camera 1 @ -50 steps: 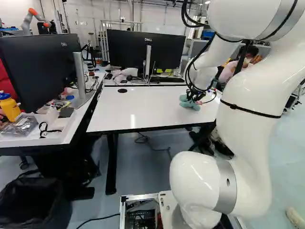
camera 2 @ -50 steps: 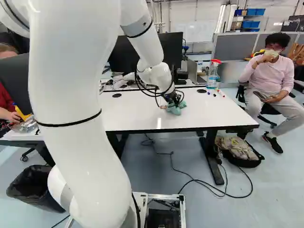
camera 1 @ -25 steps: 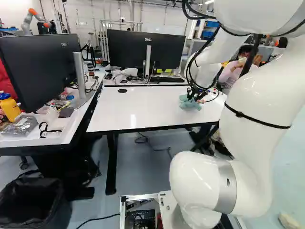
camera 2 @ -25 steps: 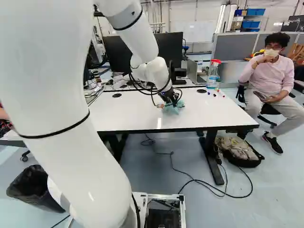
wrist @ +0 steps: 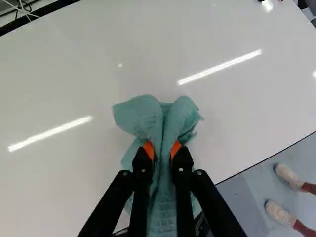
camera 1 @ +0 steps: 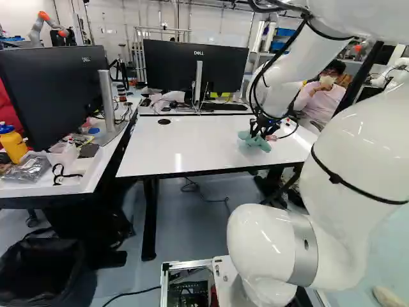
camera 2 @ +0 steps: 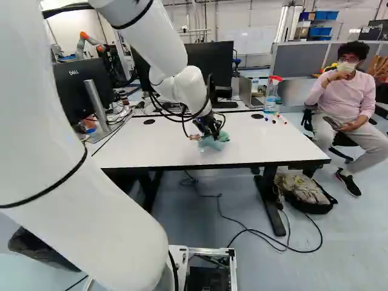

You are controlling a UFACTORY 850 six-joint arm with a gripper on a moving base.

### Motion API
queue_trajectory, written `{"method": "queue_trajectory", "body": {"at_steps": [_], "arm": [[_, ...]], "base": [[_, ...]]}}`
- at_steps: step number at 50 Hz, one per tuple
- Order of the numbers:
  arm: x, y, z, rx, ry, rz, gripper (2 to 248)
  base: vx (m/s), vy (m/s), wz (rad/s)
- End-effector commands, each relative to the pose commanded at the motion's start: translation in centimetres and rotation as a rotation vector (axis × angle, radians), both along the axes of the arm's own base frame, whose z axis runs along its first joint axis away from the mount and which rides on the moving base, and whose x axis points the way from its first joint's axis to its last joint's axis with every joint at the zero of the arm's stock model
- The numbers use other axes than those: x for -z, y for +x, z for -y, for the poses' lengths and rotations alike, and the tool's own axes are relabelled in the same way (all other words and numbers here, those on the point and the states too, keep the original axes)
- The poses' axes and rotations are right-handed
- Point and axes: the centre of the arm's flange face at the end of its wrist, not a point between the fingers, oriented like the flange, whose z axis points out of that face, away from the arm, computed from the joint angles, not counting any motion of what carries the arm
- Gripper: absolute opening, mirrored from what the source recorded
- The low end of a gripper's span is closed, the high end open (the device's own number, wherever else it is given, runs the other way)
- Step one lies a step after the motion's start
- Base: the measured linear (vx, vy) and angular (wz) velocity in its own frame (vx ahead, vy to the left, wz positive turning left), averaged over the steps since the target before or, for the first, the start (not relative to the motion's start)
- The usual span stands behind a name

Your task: Clean the table with the green towel

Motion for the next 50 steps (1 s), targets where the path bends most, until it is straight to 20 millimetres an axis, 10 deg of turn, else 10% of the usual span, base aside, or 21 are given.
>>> {"method": "queue_trajectory", "body": {"at_steps": [31, 50], "arm": [[0.0, 0.2, -0.2, -0.005, 0.000, 0.001, 54], [-0.5, 3.8, -1.8, -0.066, -0.029, 0.091, 54]], "base": [[0.000, 0.000, 0.000], [0.000, 0.000, 0.000]]}}
